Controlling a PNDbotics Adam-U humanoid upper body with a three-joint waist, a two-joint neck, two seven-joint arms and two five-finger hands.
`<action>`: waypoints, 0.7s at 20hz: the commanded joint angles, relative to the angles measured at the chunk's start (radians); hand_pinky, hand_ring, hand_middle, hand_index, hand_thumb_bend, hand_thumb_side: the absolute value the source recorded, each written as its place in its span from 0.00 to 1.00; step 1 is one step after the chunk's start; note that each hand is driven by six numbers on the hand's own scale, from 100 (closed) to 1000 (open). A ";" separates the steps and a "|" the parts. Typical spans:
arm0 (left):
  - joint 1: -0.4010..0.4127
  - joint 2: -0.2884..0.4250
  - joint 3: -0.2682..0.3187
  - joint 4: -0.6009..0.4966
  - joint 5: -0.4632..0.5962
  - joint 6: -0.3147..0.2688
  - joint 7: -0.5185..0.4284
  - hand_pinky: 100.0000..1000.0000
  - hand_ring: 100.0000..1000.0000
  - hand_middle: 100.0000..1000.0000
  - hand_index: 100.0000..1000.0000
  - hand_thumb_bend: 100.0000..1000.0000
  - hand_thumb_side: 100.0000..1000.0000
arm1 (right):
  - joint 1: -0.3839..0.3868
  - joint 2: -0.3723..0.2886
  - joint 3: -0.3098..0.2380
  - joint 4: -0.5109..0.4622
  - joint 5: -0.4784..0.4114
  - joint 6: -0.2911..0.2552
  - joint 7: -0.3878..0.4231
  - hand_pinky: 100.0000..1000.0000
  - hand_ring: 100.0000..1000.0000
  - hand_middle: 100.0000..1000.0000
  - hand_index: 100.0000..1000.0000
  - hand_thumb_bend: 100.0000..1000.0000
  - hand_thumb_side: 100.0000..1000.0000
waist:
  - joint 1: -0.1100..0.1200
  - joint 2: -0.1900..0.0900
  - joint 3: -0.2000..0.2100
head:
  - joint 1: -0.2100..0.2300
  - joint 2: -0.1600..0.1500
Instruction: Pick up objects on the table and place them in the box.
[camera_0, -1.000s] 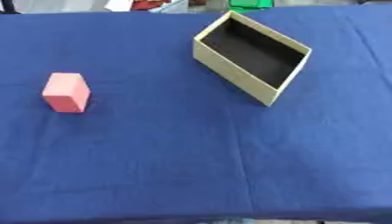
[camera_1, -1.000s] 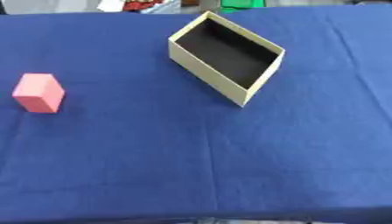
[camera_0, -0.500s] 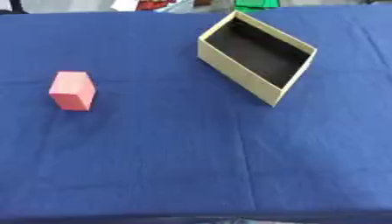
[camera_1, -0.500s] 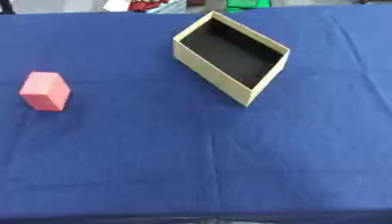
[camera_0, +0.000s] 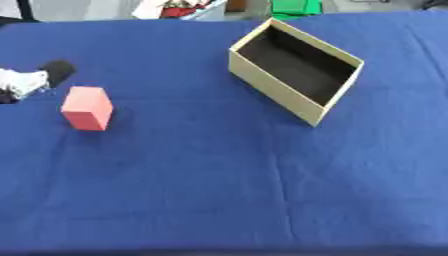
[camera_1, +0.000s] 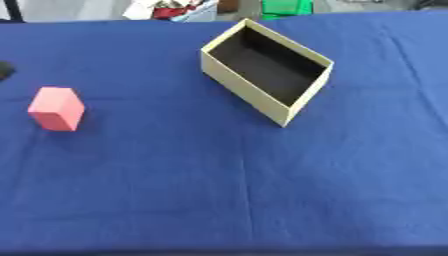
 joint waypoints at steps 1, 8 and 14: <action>-0.030 0.037 -0.033 0.030 -0.023 -0.031 -0.049 0.81 0.87 0.86 0.91 0.62 0.57 | -0.012 -0.035 -0.003 -0.014 0.004 -0.001 0.005 0.79 0.77 0.78 0.82 0.00 0.95 | 0.003 -0.018 -0.002 | 0.003 -0.014; -0.085 0.015 -0.063 0.094 -0.064 -0.061 -0.159 0.82 0.88 0.88 0.93 0.76 0.49 | -0.012 -0.036 -0.002 -0.014 0.003 0.000 0.007 0.79 0.77 0.78 0.82 0.00 0.94 | 0.008 -0.018 -0.002 | 0.001 -0.016; -0.132 -0.007 -0.108 0.153 -0.014 -0.051 -0.250 0.85 0.92 0.91 0.98 0.70 0.47 | -0.014 -0.036 0.001 -0.014 0.002 -0.001 0.009 0.79 0.77 0.77 0.82 0.00 0.94 | 0.010 -0.019 -0.005 | 0.007 -0.015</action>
